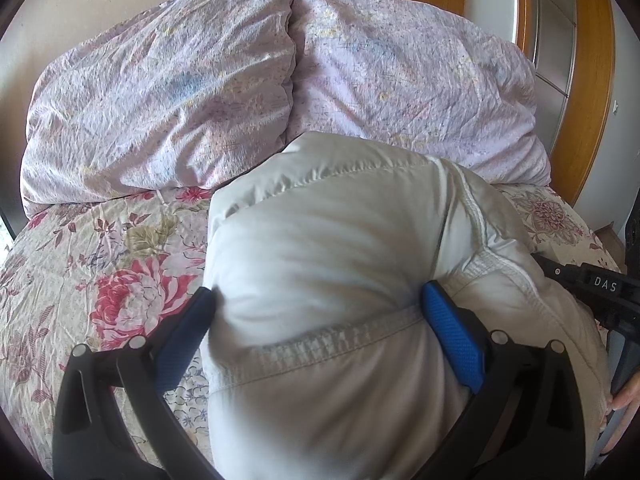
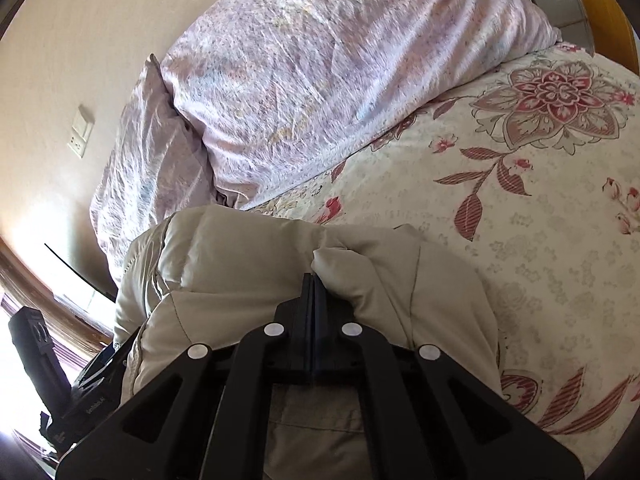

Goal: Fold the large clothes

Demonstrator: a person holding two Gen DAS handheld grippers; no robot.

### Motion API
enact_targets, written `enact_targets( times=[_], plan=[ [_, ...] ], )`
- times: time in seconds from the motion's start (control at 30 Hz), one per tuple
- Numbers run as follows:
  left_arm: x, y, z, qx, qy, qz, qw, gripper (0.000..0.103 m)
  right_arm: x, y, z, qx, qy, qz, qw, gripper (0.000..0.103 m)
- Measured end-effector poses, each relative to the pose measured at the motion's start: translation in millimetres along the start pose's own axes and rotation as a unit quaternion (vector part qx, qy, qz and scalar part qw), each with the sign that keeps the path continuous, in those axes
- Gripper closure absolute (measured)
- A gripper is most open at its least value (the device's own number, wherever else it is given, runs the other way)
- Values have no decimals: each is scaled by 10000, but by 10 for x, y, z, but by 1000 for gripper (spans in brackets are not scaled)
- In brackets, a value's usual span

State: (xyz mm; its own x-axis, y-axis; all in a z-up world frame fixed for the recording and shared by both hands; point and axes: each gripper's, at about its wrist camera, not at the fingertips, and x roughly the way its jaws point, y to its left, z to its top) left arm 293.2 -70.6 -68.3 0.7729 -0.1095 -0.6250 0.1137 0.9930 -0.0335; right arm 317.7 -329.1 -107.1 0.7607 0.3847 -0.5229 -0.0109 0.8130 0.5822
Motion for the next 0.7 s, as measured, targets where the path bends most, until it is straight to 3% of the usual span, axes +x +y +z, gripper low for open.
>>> enact_targets(
  times=[0.13,0.23,0.3,0.33,0.37,0.4,0.43,0.5,0.7],
  plan=[
    [0,16,22,-6,33,13,10000,2,10,41,36,-34,94,-164,9998,103],
    [-90,117,69,-121,234,-190,9995,2,-63,180,84,-197,306,-540,9979,103],
    [-260,247,75,-311,316,-365,9984,2,-202,247,112,-222,423,-545,9974,89],
    [-326,289,77,-348,325,-430,9979,2,-350,281,140,-217,402,-438,9980,62],
    [-434,365,80,-379,302,-530,9974,2,-444,289,161,-226,348,-446,9981,25],
    [-515,435,81,-387,275,-557,9973,2,-606,305,200,-286,216,-526,9980,10],
    [-583,510,80,-388,255,-570,9973,2,-730,302,230,-342,114,-569,9977,2],
    [-660,630,66,-394,252,-675,9966,2,-885,254,281,-363,91,-575,9976,2],
    [-632,916,-14,-713,599,-1129,9892,2,-933,-86,309,121,759,-374,9963,1]
  ],
)
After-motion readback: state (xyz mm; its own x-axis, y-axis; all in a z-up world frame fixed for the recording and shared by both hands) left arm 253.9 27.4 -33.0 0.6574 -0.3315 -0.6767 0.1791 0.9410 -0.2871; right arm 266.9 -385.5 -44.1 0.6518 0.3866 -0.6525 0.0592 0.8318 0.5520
